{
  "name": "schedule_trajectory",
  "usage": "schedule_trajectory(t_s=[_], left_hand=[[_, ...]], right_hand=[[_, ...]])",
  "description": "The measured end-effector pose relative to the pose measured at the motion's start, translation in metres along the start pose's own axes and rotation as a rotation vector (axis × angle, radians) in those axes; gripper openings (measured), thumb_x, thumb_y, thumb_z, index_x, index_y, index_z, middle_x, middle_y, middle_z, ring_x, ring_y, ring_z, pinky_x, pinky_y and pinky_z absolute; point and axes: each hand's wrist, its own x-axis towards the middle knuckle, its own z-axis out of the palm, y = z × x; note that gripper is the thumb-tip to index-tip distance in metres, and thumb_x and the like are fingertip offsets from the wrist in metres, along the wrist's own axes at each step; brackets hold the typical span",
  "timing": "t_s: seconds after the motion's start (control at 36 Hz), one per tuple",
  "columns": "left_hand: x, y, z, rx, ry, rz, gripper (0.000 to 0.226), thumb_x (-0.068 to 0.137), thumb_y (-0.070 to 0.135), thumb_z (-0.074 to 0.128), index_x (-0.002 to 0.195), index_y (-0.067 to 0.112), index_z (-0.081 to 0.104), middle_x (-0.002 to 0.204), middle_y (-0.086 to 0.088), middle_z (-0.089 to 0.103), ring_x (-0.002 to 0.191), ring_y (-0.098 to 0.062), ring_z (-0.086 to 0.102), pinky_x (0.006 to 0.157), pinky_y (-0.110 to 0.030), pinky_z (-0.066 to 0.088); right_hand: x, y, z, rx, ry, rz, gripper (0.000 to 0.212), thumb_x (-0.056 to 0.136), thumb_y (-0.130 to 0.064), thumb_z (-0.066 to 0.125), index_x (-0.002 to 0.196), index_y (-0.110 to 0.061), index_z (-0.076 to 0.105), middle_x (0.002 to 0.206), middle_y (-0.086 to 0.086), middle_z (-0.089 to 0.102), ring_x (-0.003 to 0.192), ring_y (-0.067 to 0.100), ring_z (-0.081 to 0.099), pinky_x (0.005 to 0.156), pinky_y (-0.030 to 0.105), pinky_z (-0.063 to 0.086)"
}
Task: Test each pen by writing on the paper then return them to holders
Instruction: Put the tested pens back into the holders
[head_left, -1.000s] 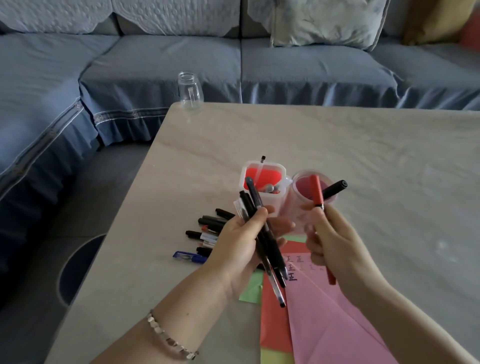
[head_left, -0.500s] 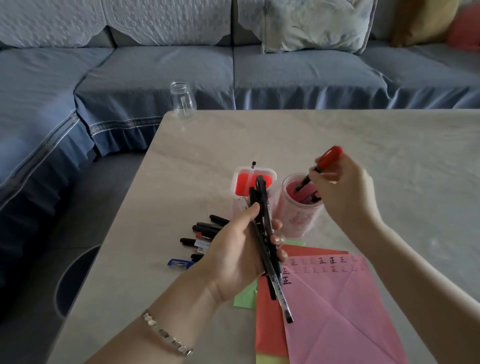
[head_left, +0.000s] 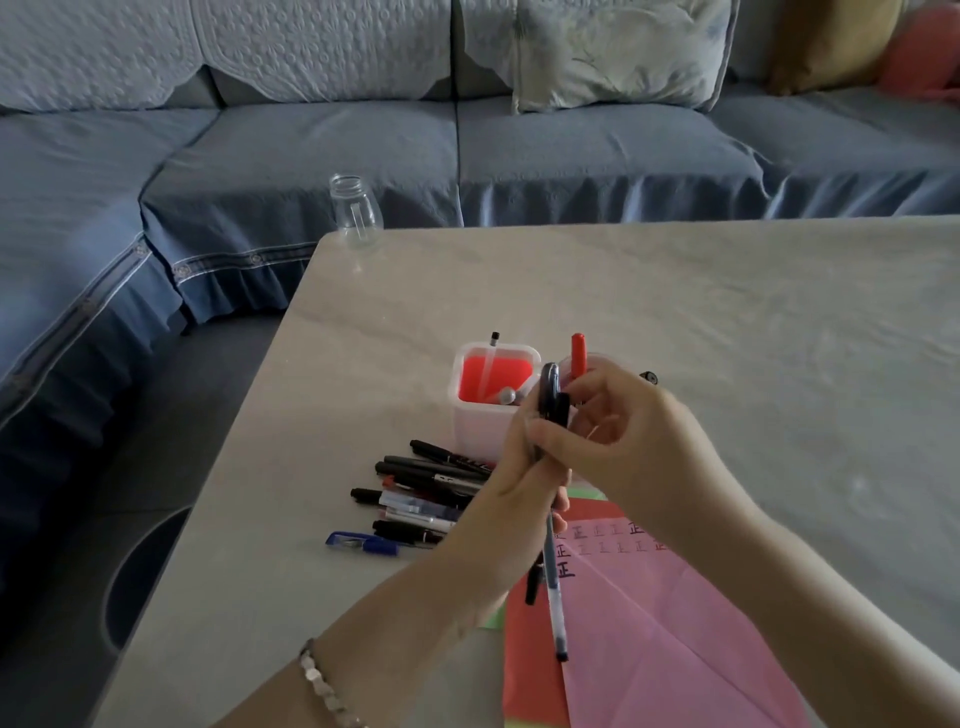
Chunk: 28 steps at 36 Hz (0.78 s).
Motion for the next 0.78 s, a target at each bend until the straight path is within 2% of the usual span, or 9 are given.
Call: schedule_trajectory(t_s=[0.11, 0.19, 0.31, 0.33, 0.39, 0.47, 0.53, 0.64, 0.78], left_hand=[[0.0, 0.001, 0.003, 0.036, -0.002, 0.029, 0.044, 0.091, 0.045, 0.042, 0.134, 0.049, 0.032, 0.07, 0.02, 0.055, 0.063, -0.001, 0.045, 0.062, -0.016, 0.043], [-0.001, -0.003, 0.005, -0.002, 0.001, 0.039, 0.032, 0.092, 0.041, 0.043, 0.121, 0.054, 0.039, 0.065, 0.022, 0.056, 0.061, 0.0, 0.044, 0.061, -0.018, 0.042], [0.003, -0.002, 0.003, -0.078, 0.272, -0.007, 0.016, 0.098, 0.021, 0.04, 0.091, 0.02, 0.054, 0.055, 0.01, 0.045, 0.049, -0.003, 0.041, 0.05, -0.015, 0.039], [0.006, -0.002, 0.0, -0.078, 0.35, 0.012, 0.016, 0.099, 0.016, 0.04, 0.094, 0.017, 0.055, 0.056, 0.008, 0.042, 0.047, -0.002, 0.039, 0.051, -0.015, 0.038], [0.015, 0.001, -0.007, -0.045, 0.476, 0.125, 0.017, 0.098, 0.009, 0.039, 0.102, 0.016, 0.054, 0.058, 0.007, 0.041, 0.049, -0.001, 0.039, 0.054, -0.014, 0.038], [0.028, 0.016, -0.015, -0.074, 0.582, 0.36, 0.018, 0.098, 0.006, 0.04, 0.092, 0.021, 0.048, 0.061, 0.009, 0.053, 0.062, -0.002, 0.052, 0.067, -0.014, 0.046], [0.035, 0.031, -0.02, -0.075, 0.588, 0.522, 0.02, 0.098, 0.003, 0.038, 0.091, 0.021, 0.044, 0.069, 0.009, 0.059, 0.078, -0.008, 0.062, 0.077, -0.018, 0.048], [0.053, 0.046, -0.031, 0.121, 0.576, 0.756, 0.025, 0.097, -0.001, 0.038, 0.091, 0.023, 0.04, 0.091, -0.003, 0.063, 0.091, -0.008, 0.064, 0.076, -0.013, 0.046], [0.076, 0.019, -0.044, 0.295, 0.512, 0.496, 0.016, 0.097, 0.011, 0.046, 0.09, 0.024, 0.049, 0.099, 0.004, 0.065, 0.074, -0.004, 0.061, 0.065, -0.018, 0.05]], right_hand=[[0.001, 0.008, -0.001, 0.134, -0.011, 0.078, 0.014, 0.077, -0.032, 0.068, 0.085, -0.022, 0.064, 0.068, -0.008, 0.064, 0.052, -0.002, 0.054, 0.052, 0.013, 0.04], [-0.002, 0.011, 0.0, 0.17, -0.053, 0.087, 0.008, 0.083, -0.026, 0.063, 0.089, -0.021, 0.063, 0.073, -0.008, 0.066, 0.053, -0.006, 0.055, 0.053, 0.012, 0.041], [-0.006, 0.012, -0.003, 0.203, 0.075, 0.003, 0.006, 0.086, -0.02, 0.059, 0.086, -0.026, 0.06, 0.069, -0.008, 0.065, 0.053, -0.004, 0.055, 0.053, 0.008, 0.041], [-0.006, 0.014, -0.007, 0.212, 0.156, -0.033, 0.012, 0.086, -0.018, 0.057, 0.083, -0.03, 0.057, 0.069, -0.009, 0.064, 0.053, -0.002, 0.055, 0.054, 0.009, 0.041], [-0.001, 0.016, -0.019, 0.252, 0.322, -0.112, 0.017, 0.088, -0.019, 0.055, 0.083, -0.034, 0.051, 0.073, -0.009, 0.064, 0.058, 0.002, 0.057, 0.058, 0.015, 0.045], [0.008, 0.017, -0.04, 0.193, 0.523, -0.299, 0.017, 0.089, -0.025, 0.047, 0.096, -0.04, 0.045, 0.085, -0.007, 0.062, 0.067, 0.007, 0.06, 0.063, 0.014, 0.047], [0.014, 0.018, -0.048, 0.084, 0.596, -0.396, 0.02, 0.092, -0.018, 0.043, 0.107, -0.03, 0.049, 0.093, 0.0, 0.062, 0.072, 0.007, 0.061, 0.067, 0.011, 0.047], [0.026, 0.025, -0.041, -0.11, 0.582, -0.41, 0.025, 0.093, -0.009, 0.047, 0.117, -0.008, 0.056, 0.101, -0.002, 0.057, 0.081, 0.013, 0.059, 0.075, 0.012, 0.046], [0.029, 0.049, -0.017, -0.322, 0.454, -0.337, 0.025, 0.09, -0.005, 0.052, 0.114, -0.004, 0.061, 0.094, 0.006, 0.067, 0.091, 0.024, 0.054, 0.082, 0.021, 0.037]])
